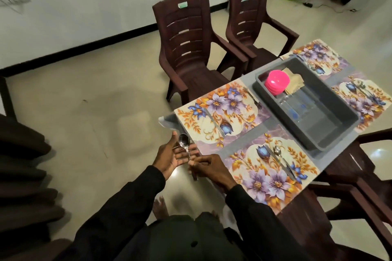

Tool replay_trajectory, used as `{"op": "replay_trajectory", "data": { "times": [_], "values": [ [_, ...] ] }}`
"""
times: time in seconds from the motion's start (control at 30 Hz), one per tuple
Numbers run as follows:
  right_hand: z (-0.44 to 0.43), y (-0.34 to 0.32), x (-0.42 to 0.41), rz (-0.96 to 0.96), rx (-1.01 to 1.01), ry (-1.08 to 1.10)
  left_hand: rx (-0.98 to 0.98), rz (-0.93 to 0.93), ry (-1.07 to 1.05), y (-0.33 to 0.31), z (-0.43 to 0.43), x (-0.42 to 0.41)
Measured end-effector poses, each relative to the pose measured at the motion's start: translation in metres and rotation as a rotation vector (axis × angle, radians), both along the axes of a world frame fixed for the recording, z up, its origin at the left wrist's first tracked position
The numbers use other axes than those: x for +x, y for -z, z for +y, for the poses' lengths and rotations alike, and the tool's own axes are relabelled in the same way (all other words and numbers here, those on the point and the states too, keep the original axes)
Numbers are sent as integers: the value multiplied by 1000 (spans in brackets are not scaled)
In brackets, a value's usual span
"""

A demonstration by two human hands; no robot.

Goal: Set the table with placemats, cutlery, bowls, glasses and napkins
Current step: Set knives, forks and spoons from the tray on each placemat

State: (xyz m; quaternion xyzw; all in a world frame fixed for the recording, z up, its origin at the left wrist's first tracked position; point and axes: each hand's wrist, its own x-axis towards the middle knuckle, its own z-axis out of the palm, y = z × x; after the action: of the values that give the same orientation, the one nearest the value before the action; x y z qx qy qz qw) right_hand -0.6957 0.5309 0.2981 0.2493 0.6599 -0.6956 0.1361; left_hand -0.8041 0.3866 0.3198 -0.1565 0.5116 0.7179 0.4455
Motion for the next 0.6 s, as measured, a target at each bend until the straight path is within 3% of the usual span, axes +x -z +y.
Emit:
{"op": "replay_trajectory", "data": {
  "times": [0.37, 0.6],
  "values": [
    [-40, -12, -95, 55, 149, -28, 81, -7, -132, 0, -61, -83],
    [-22, 3, -180, 80, 198, 8, -14, 37, -87, 18, -53, -165]
  ]
}}
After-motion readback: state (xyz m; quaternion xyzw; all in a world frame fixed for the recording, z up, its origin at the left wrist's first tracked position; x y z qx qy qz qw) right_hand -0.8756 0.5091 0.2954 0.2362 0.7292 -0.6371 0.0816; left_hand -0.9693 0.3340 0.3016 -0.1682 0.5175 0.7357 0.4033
